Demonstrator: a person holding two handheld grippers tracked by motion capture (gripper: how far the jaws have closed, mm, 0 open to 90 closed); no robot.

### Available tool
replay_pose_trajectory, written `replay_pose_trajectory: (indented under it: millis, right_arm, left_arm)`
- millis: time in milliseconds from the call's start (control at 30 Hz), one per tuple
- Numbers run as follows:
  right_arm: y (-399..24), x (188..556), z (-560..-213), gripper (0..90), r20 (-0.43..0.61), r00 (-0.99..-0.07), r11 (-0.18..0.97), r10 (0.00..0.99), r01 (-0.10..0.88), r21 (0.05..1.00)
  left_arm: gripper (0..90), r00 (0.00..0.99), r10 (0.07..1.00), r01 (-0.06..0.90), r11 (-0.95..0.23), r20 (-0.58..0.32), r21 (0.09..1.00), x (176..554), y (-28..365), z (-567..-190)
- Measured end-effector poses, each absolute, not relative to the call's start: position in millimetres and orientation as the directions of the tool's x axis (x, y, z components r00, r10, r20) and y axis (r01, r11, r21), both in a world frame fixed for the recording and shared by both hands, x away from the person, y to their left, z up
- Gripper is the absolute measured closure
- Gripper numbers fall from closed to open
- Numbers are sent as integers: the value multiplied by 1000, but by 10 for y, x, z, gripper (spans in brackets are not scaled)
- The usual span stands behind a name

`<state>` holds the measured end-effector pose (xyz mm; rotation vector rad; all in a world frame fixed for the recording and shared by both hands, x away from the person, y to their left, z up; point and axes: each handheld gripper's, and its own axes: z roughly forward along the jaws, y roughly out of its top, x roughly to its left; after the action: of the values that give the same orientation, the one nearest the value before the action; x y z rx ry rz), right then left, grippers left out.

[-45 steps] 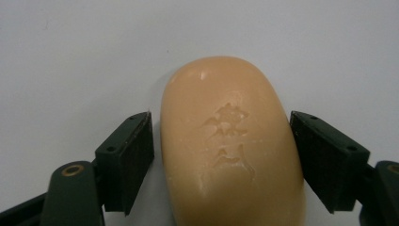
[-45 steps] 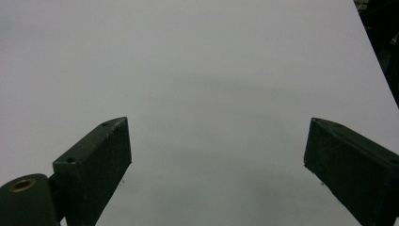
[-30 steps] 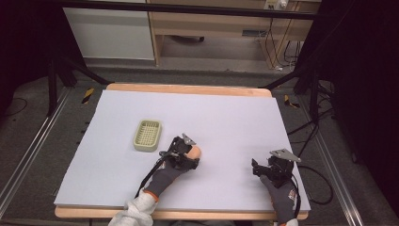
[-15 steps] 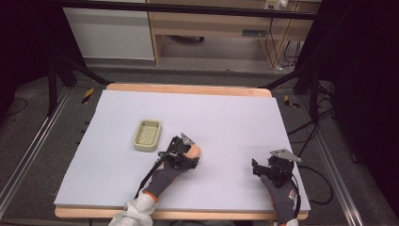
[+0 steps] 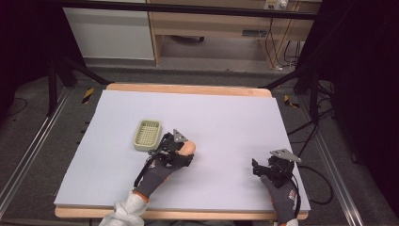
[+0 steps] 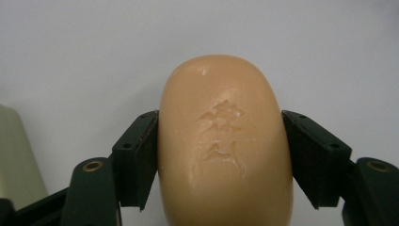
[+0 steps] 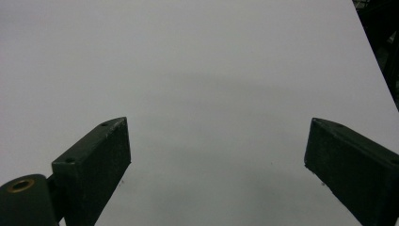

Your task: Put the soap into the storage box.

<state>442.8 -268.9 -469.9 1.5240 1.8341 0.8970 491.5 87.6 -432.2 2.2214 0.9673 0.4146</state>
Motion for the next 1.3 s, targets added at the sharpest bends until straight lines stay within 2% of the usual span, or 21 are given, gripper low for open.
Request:
replay_pose_trajectory:
  millis: [567, 1300]
  right_arm:
    - [-2669, 4424, -4703, 78, -32, -182, 134, 983, 587, 798]
    - [-2617, 4424, -4700, 79, -42, -207, 158, 977, 585, 796]
  left_arm:
    - [310, 641, 768, 525, -440, 2, 729, 4794, 1317, -4172]
    - [312, 537, 842, 559, -320, -40, 765, 4990, 1777, -4065]
